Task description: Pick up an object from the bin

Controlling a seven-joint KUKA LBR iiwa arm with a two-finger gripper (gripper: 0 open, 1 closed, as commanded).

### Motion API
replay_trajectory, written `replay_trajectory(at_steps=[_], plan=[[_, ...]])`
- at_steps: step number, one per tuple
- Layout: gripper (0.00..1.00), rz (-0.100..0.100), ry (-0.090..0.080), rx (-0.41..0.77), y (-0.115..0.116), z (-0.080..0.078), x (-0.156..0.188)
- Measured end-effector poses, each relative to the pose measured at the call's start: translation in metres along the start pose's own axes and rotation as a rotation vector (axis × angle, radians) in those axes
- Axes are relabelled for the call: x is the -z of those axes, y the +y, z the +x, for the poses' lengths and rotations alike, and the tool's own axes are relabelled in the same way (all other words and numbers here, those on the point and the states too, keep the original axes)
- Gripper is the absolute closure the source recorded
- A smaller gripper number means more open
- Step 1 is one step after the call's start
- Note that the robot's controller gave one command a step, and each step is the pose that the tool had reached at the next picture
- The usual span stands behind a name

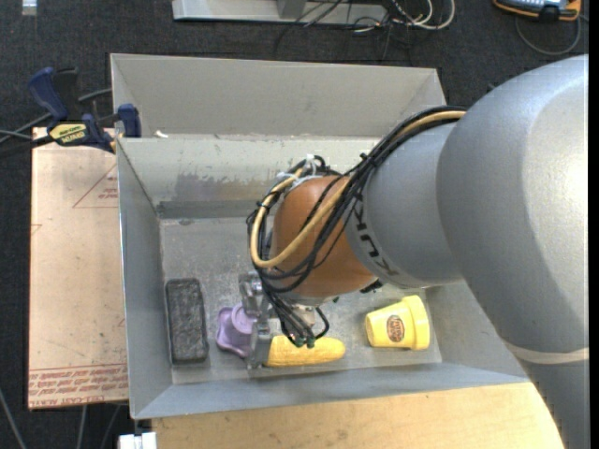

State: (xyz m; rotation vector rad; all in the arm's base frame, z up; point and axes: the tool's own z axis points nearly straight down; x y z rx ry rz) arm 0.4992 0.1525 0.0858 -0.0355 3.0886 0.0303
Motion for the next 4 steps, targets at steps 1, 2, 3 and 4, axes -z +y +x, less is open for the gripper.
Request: replay_trajectory(at_steps=[1,2,3,4], plan=[[1.0,0.0,0.0,0.0,0.0,0.0,0.0],[1.0,0.0,0.0,0.0,0.0,0.0,0.0],[1.0,0.0,0.0,0.0,0.0,0.0,-0.0001],[1.0,0.0,0.0,0.0,0.0,0.0,-0.0001]])
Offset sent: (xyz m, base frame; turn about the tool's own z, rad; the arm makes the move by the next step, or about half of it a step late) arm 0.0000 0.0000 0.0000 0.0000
